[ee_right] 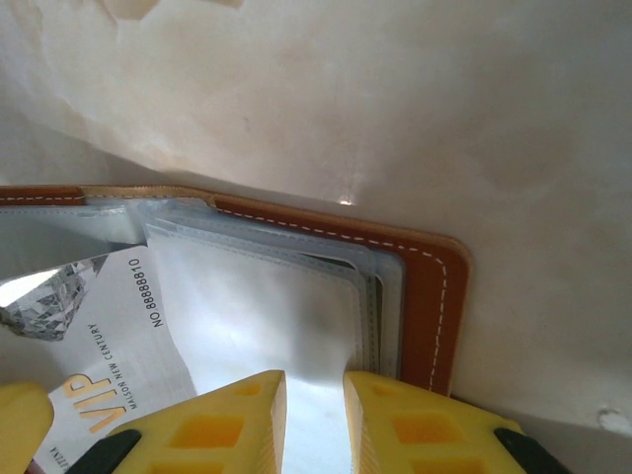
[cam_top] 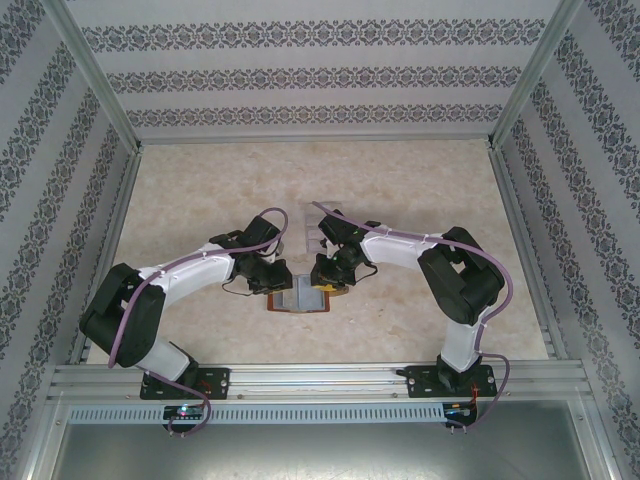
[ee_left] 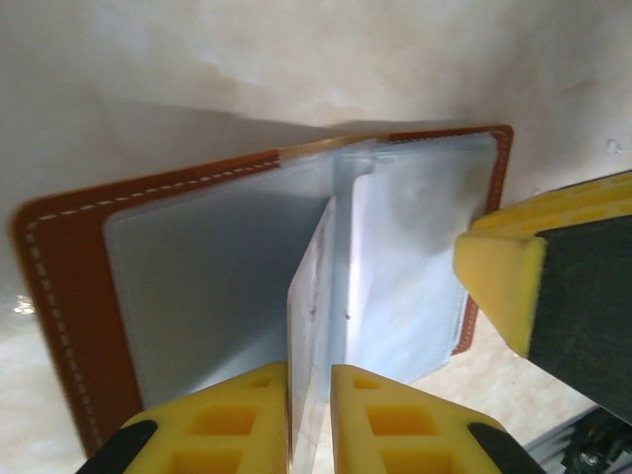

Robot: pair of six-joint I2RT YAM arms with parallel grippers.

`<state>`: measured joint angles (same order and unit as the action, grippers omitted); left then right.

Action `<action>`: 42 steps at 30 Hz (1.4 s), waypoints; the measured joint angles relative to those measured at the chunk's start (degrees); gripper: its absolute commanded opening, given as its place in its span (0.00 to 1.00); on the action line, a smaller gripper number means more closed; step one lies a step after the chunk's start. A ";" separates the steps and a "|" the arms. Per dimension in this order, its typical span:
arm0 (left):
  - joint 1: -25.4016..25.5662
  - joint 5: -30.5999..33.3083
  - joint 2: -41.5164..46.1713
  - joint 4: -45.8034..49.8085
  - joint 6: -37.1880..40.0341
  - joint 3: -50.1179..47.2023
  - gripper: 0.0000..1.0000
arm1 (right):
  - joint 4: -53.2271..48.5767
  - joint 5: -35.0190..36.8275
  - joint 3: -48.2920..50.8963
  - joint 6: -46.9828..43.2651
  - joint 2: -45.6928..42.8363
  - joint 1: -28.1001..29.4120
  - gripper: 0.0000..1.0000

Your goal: Take the credit cards out of the card holder

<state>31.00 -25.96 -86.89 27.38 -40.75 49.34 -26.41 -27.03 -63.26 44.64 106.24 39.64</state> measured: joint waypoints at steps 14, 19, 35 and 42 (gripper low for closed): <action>0.00 -2.58 -0.24 2.16 1.25 2.23 0.16 | -0.07 0.00 -0.07 0.00 0.00 0.00 0.26; 0.00 -2.58 -1.79 2.71 1.62 2.64 0.14 | -0.11 0.07 -0.11 0.00 0.00 0.02 0.26; 0.00 -1.88 -2.43 5.14 2.64 3.82 0.06 | -1.29 0.76 -0.22 -0.04 -0.44 0.00 0.26; 0.00 0.33 -1.66 8.61 5.99 6.71 0.03 | -4.04 2.34 -0.22 -0.09 -2.12 -0.02 0.26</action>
<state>31.00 -25.63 -88.55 35.99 -34.76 56.05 -30.46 -24.69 -63.48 44.56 104.12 39.62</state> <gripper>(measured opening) 0.050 0.257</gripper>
